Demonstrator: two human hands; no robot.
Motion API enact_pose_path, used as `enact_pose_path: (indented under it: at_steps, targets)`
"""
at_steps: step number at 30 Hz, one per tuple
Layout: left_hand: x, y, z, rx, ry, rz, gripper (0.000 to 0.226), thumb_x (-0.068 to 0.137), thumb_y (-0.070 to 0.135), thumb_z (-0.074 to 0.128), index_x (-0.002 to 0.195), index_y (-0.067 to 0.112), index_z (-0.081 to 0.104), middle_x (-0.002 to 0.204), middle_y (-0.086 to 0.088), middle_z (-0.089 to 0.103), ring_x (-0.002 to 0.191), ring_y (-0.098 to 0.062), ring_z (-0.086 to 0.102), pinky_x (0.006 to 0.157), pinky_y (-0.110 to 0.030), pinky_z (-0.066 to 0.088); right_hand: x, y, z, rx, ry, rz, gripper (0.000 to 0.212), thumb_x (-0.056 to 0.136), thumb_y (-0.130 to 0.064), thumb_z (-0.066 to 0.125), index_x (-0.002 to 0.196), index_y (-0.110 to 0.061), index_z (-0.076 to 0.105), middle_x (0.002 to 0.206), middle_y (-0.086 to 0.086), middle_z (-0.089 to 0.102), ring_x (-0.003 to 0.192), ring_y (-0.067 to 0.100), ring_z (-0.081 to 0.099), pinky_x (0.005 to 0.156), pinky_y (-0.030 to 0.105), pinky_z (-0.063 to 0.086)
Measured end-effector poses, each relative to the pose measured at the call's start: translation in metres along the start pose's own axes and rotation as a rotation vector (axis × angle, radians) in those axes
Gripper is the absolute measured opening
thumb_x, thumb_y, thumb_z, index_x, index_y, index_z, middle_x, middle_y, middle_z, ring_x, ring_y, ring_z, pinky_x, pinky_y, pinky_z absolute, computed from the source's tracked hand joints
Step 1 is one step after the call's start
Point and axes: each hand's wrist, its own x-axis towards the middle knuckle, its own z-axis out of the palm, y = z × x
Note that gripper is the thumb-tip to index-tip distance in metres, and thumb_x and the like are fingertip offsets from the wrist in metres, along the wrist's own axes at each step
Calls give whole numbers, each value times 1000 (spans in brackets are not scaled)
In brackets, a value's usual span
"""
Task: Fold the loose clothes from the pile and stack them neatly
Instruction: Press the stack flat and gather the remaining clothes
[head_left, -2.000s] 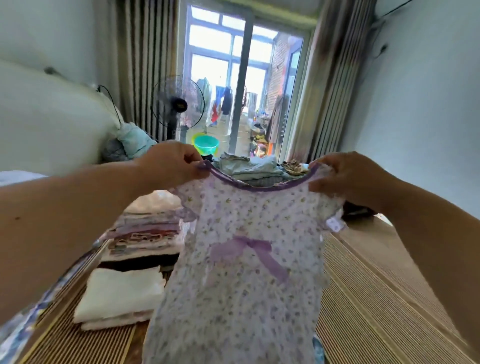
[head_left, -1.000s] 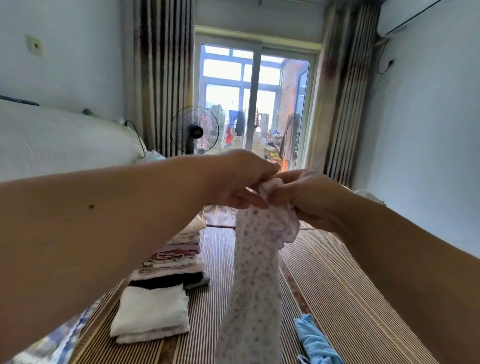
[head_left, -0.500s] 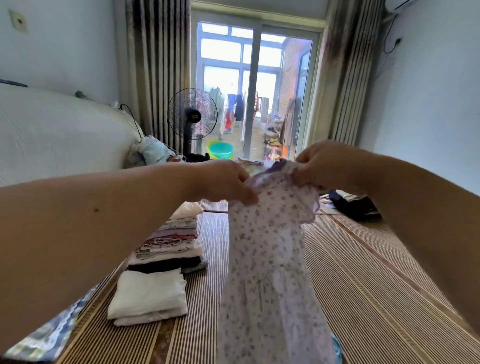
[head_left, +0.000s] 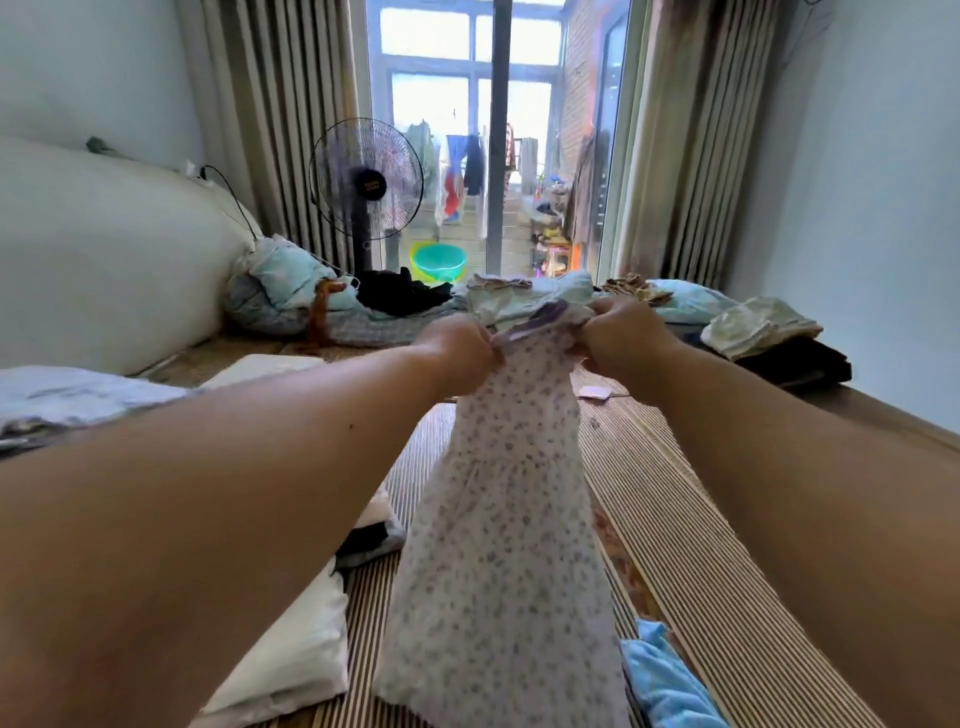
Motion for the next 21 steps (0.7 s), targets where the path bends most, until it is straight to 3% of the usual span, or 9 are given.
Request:
enact_pose_path:
  at_steps: [3, 6, 10, 14, 18, 21]
  targets:
    - [30, -2, -6, -87, 156, 14, 14, 93, 24, 57, 85, 14, 63, 90, -8, 66, 80, -25, 60, 65, -31, 47, 27, -6, 3, 31, 102, -99, 14, 91, -14, 52, 86, -16, 65, 101, 19, 67, 99, 38, 63, 90, 53, 51]
    - [49, 2, -17, -106, 284, 64, 15, 93, 32, 56, 83, 21, 59, 87, -3, 61, 79, -20, 56, 62, -23, 37, 43, -20, -1, 68, 174, -201, 20, 90, -16, 54, 73, -21, 60, 86, 11, 65, 86, 32, 62, 82, 50, 52]
    - [43, -5, -22, -49, 353, 131, 21, 91, 38, 57, 83, 19, 60, 81, 1, 58, 77, -19, 53, 54, -27, 31, 34, -30, -7, -35, 144, -303, 15, 91, -12, 52, 91, -14, 66, 96, 14, 68, 91, 32, 63, 83, 44, 52]
    - [-11, -27, 4, -10, 243, 136, 28, 88, 37, 62, 65, 24, 52, 68, 8, 55, 61, -10, 50, 49, -26, 29, -29, -8, -3, -234, -43, -286, 16, 92, -13, 54, 81, -19, 65, 91, 14, 69, 87, 32, 63, 79, 43, 53]
    - [-95, -54, 56, -64, 15, 119, 24, 85, 39, 65, 66, 32, 52, 73, 9, 61, 61, -4, 53, 48, -23, 33, -116, 33, -2, -277, -272, -120, 18, 87, -9, 61, 74, -20, 63, 68, -1, 62, 61, 12, 53, 53, 24, 41]
    - [-166, -71, 100, -87, -126, 99, 22, 84, 44, 65, 70, 34, 51, 73, 15, 59, 66, -5, 58, 51, -21, 37, -184, 69, 5, -338, -406, -21, 17, 86, -4, 61, 75, -16, 65, 71, 11, 66, 58, 12, 52, 50, 26, 40]
